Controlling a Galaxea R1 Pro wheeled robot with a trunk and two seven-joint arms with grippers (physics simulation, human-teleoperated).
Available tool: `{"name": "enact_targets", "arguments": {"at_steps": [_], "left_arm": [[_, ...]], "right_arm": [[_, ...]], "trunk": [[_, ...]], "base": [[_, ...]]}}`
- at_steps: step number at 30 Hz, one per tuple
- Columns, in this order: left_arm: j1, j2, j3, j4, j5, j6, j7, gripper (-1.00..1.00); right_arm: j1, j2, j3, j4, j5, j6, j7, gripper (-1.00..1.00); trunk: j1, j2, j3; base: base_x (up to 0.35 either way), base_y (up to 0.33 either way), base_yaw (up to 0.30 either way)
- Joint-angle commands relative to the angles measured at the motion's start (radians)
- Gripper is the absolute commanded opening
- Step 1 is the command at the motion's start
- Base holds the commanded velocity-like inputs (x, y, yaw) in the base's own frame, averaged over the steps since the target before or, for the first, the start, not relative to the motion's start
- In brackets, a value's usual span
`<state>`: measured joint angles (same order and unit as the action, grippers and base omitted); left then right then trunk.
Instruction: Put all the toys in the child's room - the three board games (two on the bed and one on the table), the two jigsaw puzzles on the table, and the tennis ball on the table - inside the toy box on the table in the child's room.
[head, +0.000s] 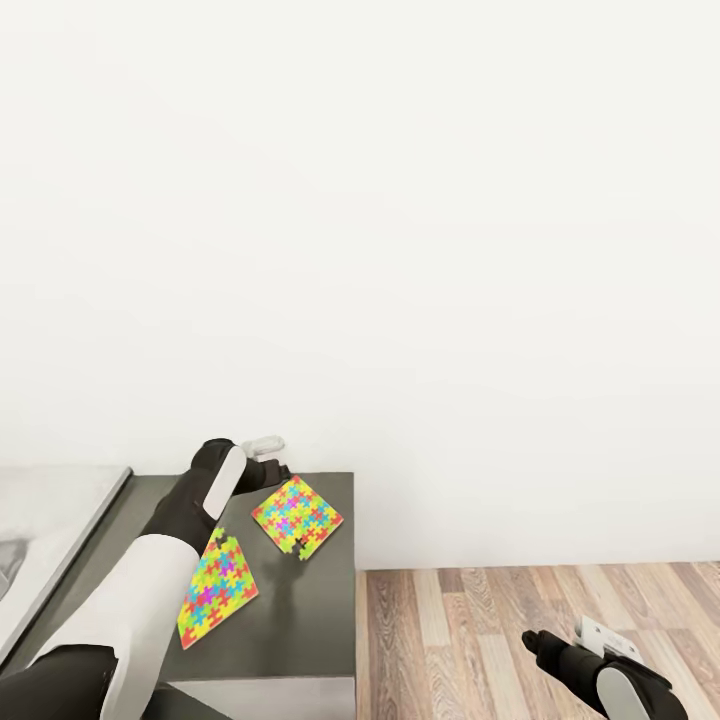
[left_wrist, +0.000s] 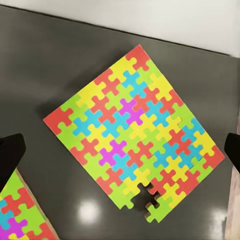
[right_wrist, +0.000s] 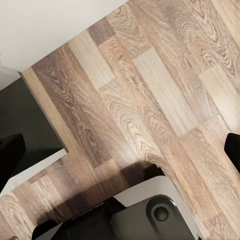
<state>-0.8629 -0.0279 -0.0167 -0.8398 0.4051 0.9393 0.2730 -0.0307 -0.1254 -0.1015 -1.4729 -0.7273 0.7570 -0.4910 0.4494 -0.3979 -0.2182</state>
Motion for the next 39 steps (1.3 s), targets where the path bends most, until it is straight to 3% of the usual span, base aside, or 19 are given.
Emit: {"name": "enact_targets", "arguments": {"at_steps": [1,25,39], "left_arm": [[-0.001,0.0,-0.002,-0.001,0.011,0.003,0.01,1.0],[-0.001,0.012,-0.004,-0.001,0.008,-0.002,0.009,1.0],[-0.001,0.017,-0.004,-0.001,0.001,-0.082,0.004,1.0]], "right_arm": [[-0.001,0.0,0.0,-0.001,-0.01,0.002,-0.009,1.0],[-0.001,-0.001,-0.001,0.002,-0.008,0.002,0.011,1.0],[-0.001,-0.002,-0.002,0.002,-0.008,0.002,0.012,1.0]], "trunk": [[0.001,-0.002,-0.002],[0.001,-0.002,-0.036],[0.001,-0.002,-0.059]], "base": [[0.048,-0.002,-0.03],[0.031,0.0,-0.004],[0.0,0.0,0.0]]}}
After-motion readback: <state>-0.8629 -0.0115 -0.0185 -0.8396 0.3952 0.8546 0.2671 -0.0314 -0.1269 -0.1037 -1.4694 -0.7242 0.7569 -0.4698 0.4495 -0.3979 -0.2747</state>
